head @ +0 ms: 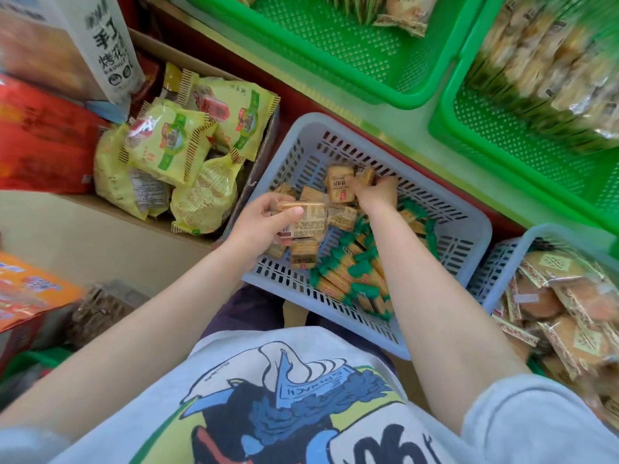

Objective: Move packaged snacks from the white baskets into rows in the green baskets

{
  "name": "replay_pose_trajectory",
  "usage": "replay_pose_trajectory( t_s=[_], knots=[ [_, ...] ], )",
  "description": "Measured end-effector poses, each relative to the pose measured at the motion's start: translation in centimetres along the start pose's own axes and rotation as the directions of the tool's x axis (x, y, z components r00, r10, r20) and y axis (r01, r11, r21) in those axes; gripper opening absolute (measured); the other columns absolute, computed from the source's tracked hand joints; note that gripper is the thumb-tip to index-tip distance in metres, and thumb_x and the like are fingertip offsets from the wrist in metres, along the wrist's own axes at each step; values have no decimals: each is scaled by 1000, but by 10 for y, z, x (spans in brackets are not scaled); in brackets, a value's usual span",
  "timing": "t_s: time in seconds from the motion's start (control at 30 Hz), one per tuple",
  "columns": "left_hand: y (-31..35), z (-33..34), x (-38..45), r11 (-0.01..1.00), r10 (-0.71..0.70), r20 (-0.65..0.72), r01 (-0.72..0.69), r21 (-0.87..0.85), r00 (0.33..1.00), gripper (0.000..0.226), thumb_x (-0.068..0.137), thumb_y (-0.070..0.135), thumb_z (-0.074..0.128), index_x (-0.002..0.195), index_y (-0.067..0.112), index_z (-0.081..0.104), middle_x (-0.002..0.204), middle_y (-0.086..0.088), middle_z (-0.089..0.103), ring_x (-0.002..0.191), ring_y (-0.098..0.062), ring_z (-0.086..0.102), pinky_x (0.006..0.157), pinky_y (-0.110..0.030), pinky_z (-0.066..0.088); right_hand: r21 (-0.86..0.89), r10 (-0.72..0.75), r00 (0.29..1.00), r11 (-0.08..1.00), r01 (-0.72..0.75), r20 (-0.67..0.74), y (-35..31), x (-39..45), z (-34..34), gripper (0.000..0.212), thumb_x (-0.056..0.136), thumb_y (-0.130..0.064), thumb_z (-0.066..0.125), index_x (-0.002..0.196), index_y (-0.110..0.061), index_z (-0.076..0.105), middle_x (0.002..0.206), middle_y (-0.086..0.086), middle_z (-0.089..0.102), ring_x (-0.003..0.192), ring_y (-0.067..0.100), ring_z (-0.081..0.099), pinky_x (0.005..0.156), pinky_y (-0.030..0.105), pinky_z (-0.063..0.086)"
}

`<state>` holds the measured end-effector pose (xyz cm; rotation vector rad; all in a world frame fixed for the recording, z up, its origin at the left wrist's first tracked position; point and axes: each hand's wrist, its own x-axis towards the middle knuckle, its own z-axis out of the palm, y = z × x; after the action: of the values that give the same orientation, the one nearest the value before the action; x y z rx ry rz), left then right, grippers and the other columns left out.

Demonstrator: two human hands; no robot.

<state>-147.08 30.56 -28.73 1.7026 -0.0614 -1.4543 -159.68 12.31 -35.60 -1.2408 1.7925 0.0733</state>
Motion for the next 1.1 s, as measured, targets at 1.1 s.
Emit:
replay_pose_trajectory(
  t_s=[1.1],
  knots=[
    [132,283,-48,971,240,508,-207,-122,827,40,89,23,65,123,11,51,104,-8,69,88,-18,70,71,-33,57,514,-368,927,810,284,69,29,-111,-284,17,98,-44,56,112,-43,47,121,5,66,115,24,64,102,51,50]
  ],
)
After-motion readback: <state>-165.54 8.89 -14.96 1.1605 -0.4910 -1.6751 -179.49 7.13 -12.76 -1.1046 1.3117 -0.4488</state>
